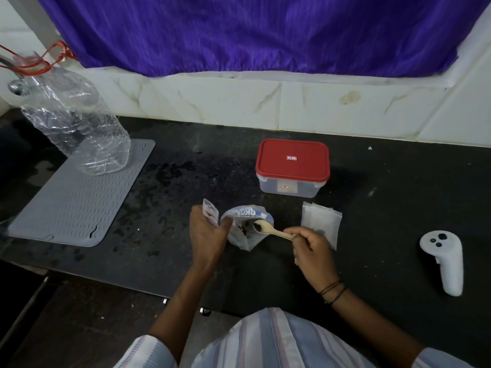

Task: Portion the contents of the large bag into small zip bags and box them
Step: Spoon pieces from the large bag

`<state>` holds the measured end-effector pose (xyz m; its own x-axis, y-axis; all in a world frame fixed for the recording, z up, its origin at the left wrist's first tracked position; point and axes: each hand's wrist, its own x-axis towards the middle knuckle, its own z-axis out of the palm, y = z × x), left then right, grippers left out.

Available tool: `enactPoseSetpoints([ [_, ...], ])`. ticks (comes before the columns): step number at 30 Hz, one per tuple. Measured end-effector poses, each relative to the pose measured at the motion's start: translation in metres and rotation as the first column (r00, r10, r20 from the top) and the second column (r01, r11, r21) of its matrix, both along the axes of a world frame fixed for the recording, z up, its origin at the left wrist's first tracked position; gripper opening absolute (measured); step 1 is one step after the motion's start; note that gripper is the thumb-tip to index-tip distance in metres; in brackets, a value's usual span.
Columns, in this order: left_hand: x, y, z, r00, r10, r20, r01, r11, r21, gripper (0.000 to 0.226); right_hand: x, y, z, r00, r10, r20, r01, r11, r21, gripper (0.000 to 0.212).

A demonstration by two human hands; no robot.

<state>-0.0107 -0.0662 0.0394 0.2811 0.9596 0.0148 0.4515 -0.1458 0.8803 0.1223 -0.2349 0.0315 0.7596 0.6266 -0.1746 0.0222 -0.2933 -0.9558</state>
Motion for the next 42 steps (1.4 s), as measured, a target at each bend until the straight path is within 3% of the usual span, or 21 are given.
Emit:
enactPoseSetpoints([
  [6,-0.002,-0.004,0.01,0.982,-0.185,-0.038,0.188,0.942,0.278,0.033,-0.001,-0.005,0.05,0.994,0.004,-0.113,0.019,0.98,0.198,0.034],
  [13,0.008,-0.012,0.012,0.944,-0.231,-0.235,0.299,0.899,0.32,0.029,-0.006,0.002,0.088,0.995,0.09,-0.046,-0.075,0.962,0.264,0.035],
  [18,0.011,-0.014,0.013,0.942,-0.207,-0.266,0.288,0.903,0.319,0.027,-0.007,0.007,0.087,0.974,0.14,0.18,-0.167,0.976,0.143,0.025],
  [22,0.01,-0.014,0.011,0.933,-0.235,-0.272,0.321,0.885,0.337,0.031,-0.009,0.009,0.092,0.861,0.166,0.48,-0.205,0.978,0.029,0.023],
  [26,0.009,-0.015,0.009,0.945,-0.247,-0.214,0.309,0.887,0.342,0.033,-0.011,0.016,0.099,0.777,0.189,0.601,-0.21,0.977,-0.035,0.028],
  [29,0.008,-0.014,0.008,0.935,-0.276,-0.223,0.342,0.871,0.353,0.038,-0.014,0.019,0.103,0.601,0.311,0.736,-0.244,0.948,-0.202,0.026],
  [33,0.006,-0.012,0.007,0.939,-0.285,-0.194,0.338,0.874,0.348,0.035,-0.017,0.024,0.099,0.159,0.444,0.882,-0.291,0.874,-0.388,0.033],
  [35,0.006,-0.012,0.007,0.944,-0.283,-0.169,0.325,0.886,0.331,0.034,-0.014,0.025,0.096,0.074,0.428,0.901,-0.319,0.866,-0.385,0.034],
  [38,0.004,-0.009,0.009,0.971,-0.225,-0.087,0.238,0.947,0.213,0.033,-0.009,0.02,0.094,0.121,0.321,0.939,-0.286,0.917,-0.276,0.027],
  [42,-0.005,0.002,0.008,0.992,-0.101,-0.07,0.106,0.992,0.071,0.027,0.002,0.003,0.084,0.487,0.118,0.866,-0.179,0.983,-0.033,0.022],
])
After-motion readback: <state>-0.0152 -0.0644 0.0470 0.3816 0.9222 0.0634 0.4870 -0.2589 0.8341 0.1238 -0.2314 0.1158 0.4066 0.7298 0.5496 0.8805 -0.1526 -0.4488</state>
